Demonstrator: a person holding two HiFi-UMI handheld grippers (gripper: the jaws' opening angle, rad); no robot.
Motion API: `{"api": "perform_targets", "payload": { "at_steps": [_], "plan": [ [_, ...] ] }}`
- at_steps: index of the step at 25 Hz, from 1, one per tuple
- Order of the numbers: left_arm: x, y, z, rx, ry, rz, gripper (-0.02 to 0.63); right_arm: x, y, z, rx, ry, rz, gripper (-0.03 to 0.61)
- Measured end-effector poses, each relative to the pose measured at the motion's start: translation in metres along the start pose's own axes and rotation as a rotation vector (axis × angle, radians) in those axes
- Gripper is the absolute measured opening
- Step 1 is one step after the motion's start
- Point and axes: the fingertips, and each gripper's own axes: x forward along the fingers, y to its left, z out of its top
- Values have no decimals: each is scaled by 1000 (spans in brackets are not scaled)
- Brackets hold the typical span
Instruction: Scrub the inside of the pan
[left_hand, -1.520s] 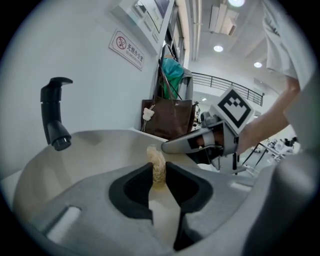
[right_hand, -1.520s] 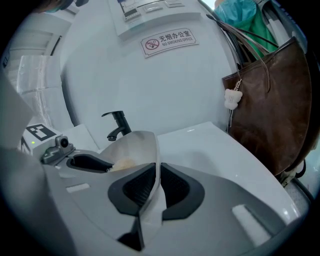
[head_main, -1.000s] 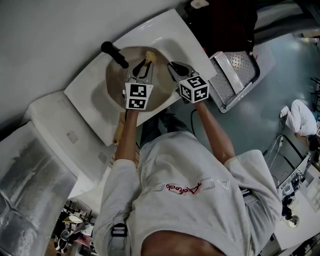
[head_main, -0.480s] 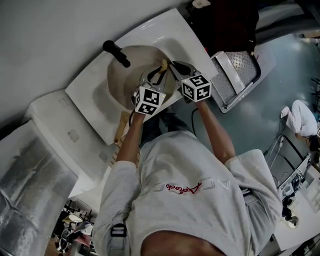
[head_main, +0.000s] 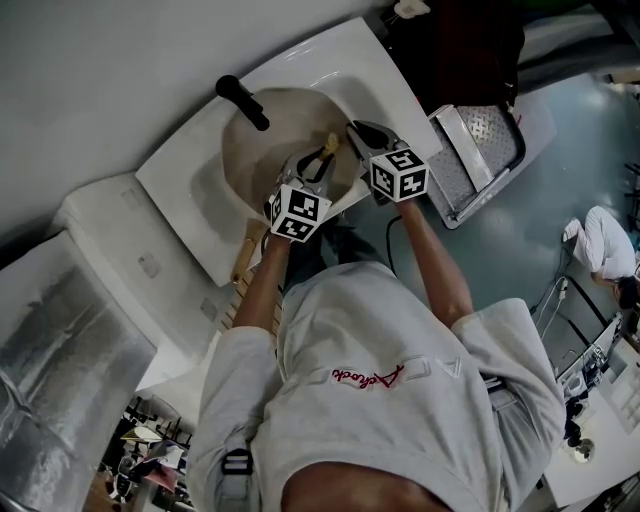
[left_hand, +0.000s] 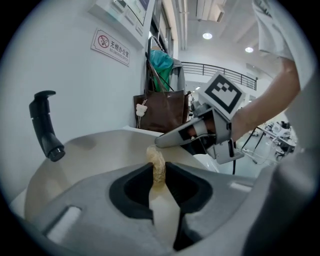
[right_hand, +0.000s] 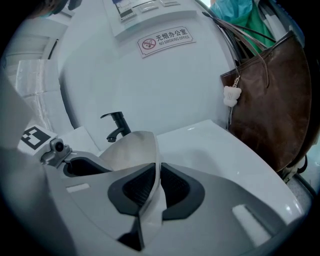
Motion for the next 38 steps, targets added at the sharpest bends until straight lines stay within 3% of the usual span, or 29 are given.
{"api": "perform_targets", "payload": {
  "at_steps": [10, 14, 19, 24, 33, 38],
  "plan": [
    [-11, 74, 4, 36, 14, 168, 76, 0, 1, -1, 10, -4, -11, 38],
    [-8, 89, 0, 100, 49, 244, 75, 0, 1, -1, 17, -5, -11, 38],
    [0, 90, -2, 208, 76, 274, 72, 1, 0, -1, 18, -4, -13, 38],
    [7, 76, -4, 245, 87, 236, 71, 0, 0, -1, 22, -5, -12, 38],
    [15, 36, -33, 601, 214, 132, 66, 2, 0, -2, 27, -2, -10, 40],
    [16, 7, -44, 649, 231, 34, 60, 2, 0, -2, 24, 0, -7, 40]
  ]
}}
